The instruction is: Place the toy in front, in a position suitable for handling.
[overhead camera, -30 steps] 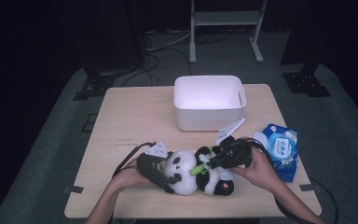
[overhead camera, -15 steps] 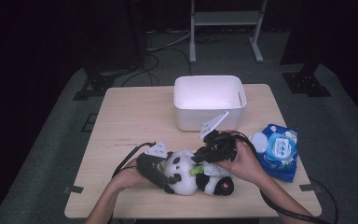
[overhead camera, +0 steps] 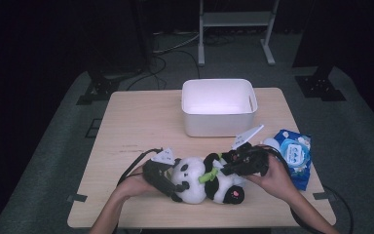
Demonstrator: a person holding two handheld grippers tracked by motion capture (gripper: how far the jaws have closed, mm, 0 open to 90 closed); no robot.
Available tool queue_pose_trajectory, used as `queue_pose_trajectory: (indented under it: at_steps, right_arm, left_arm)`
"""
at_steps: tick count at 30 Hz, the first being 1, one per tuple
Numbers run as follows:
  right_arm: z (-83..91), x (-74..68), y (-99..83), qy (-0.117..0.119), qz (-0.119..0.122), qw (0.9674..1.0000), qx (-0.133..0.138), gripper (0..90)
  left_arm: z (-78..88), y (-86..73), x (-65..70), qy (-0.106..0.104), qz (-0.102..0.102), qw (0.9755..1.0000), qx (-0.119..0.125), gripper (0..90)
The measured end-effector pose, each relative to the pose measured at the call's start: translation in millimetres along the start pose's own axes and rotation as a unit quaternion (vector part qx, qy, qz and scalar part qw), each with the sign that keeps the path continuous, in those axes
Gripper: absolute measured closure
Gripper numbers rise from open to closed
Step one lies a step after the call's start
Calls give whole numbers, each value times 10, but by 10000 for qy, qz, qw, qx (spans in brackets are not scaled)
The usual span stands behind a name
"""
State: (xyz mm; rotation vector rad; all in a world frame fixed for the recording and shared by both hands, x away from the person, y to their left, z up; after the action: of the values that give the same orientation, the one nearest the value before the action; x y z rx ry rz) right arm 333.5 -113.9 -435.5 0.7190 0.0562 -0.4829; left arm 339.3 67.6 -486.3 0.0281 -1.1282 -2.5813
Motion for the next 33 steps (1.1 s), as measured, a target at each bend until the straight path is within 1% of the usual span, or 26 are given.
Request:
queue_pose_trajectory:
  at_steps: [6, 9, 11, 14, 16, 18, 20, 21, 22, 24, 26, 33]
  right_arm:
    - [46, 16, -95, 0, -80, 9999, 68, 845]
    - [61, 39, -129, -39, -109, 9999, 78, 845]
    - [76, 54, -137, -115, -106, 9999, 72, 846]
    - [121, 87, -100, -250, -79, 9996, 117, 846]
    - [176, 118, -34, -318, -49, 9993, 185, 847]
    - [230, 158, 43, -441, -8, 9987, 247, 847]
    - [274, 191, 117, -525, -9, 9982, 296, 847]
    - [274, 191, 117, -525, -9, 9982, 296, 847]
    - [306, 232, 171, -622, 18, 9976, 311, 847]
    - [319, 278, 194, -719, 17, 9970, 298, 847]
    - [310, 305, 192, -708, -34, 9971, 290, 847]
    - [311, 333, 124, -702, -80, 9971, 289, 847]
  left_arm:
    - [-1, 1, 0, 1, -4, 10000, 2, 82]
    - [0, 0, -2, 8, -9, 10000, -5, 82]
    - [1, -1, -3, 0, 2, 10000, -11, 82]
    - [0, 0, -1, -5, 7, 10000, -10, 82]
    - [1, -1, -1, -4, 0, 10000, -18, 82]
    - [2, -2, -1, -7, 9, 10000, -18, 82]
    - [3, -4, -2, -6, 6, 10000, -25, 82]
    - [3, -4, -2, -6, 6, 10000, -25, 82]
    - [3, -3, -1, -5, 5, 10000, -21, 82]
    - [0, -2, 0, 0, 8, 10000, -6, 82]
    - [0, -2, 0, 2, 10, 10000, -4, 82]
    - [1, -2, -2, 2, 9, 10000, -22, 82]
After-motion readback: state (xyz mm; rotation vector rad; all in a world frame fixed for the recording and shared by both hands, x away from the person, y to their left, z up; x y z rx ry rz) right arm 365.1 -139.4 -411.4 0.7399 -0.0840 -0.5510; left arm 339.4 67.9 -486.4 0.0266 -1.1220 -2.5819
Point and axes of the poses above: each handheld gripper's, and its own axes: z roughly backward along the jaws, y roughly out of its top, x roughly to its right, the point moved 9 cm from there along -z, roughly forward along the jaws, and after that the axes turned 1 degree about z, right-handed, at the moved point
